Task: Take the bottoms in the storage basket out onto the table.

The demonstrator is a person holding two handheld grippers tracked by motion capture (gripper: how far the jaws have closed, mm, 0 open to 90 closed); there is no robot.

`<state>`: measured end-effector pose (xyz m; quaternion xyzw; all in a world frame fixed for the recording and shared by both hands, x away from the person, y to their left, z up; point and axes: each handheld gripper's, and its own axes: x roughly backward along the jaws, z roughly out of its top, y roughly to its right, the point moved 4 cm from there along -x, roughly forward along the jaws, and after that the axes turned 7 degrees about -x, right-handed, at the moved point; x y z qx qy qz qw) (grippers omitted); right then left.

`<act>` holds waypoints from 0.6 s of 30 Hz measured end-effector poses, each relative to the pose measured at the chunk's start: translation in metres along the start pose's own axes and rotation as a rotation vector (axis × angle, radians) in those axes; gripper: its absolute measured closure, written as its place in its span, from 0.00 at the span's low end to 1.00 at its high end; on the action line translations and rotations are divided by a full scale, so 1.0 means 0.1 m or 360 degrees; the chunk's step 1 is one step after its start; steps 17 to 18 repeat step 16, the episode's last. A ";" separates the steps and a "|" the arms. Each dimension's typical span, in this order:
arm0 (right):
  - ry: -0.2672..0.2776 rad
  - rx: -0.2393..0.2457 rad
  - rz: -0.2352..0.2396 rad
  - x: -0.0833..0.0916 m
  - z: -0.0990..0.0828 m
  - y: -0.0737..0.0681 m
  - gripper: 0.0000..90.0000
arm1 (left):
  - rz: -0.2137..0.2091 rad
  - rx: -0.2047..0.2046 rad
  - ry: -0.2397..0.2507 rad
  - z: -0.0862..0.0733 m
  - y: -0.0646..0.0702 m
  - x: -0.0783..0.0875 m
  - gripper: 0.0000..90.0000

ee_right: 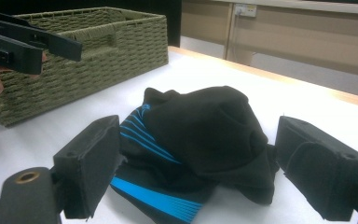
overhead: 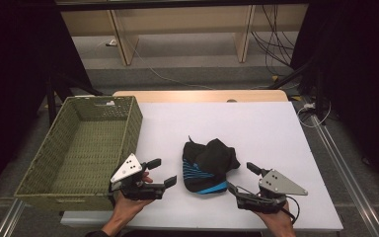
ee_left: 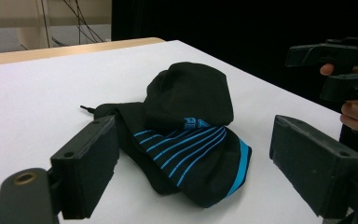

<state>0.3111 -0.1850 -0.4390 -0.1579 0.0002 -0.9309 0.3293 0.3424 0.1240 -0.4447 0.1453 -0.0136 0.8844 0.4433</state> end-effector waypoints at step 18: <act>0.0000 -0.0001 -0.0003 0.00 0.00 0.00 0.18 | 0.0005 -0.0005 0.0005 0.00 0.00 0.00 0.17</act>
